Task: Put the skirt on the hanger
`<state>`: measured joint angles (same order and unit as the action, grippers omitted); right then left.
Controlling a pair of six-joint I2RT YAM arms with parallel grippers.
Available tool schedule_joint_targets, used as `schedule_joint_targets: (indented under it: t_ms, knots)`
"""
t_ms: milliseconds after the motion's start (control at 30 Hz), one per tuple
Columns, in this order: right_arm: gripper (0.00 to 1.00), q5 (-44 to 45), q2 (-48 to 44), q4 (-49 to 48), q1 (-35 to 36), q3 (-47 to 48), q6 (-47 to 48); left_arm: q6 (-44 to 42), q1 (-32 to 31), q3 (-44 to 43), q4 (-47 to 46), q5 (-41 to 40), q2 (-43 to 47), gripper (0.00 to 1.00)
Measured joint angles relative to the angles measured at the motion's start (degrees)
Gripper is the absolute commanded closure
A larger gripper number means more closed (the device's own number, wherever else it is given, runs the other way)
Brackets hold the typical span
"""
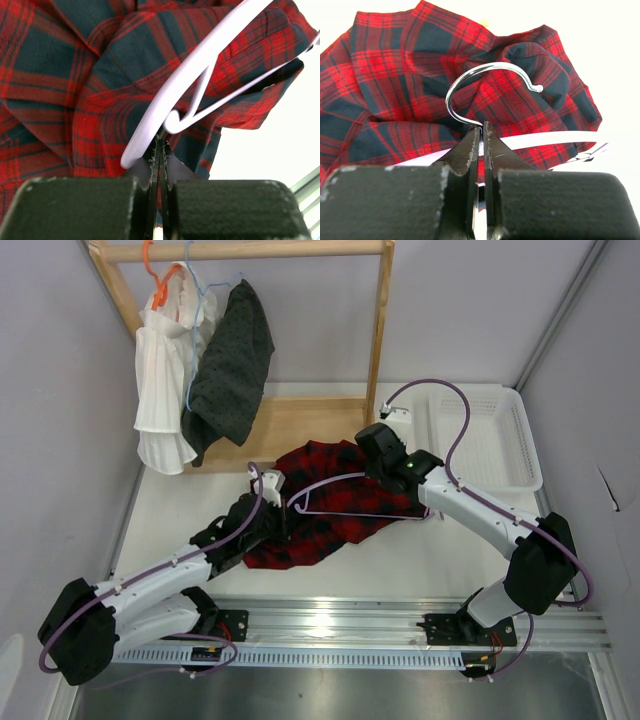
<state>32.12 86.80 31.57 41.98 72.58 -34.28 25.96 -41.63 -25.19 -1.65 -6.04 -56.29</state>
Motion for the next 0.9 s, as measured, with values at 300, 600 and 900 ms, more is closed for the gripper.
schedule_joint_targets:
  t_ms: [300,600,900]
  knots:
    - [1.0,1.05,0.0,0.44,0.0,0.0,0.02,1.29,3.32,0.98,-0.83,3.96,2.36,1.0]
    - [1.0,1.2,0.0,0.5,0.02,-0.09,-0.04,1.64,5.01,1.51,-0.87,6.34,4.02,1.0]
    - [1.0,1.22,0.0,0.52,0.22,-0.57,-0.11,2.08,6.27,1.53,-0.85,7.63,4.33,1.0]
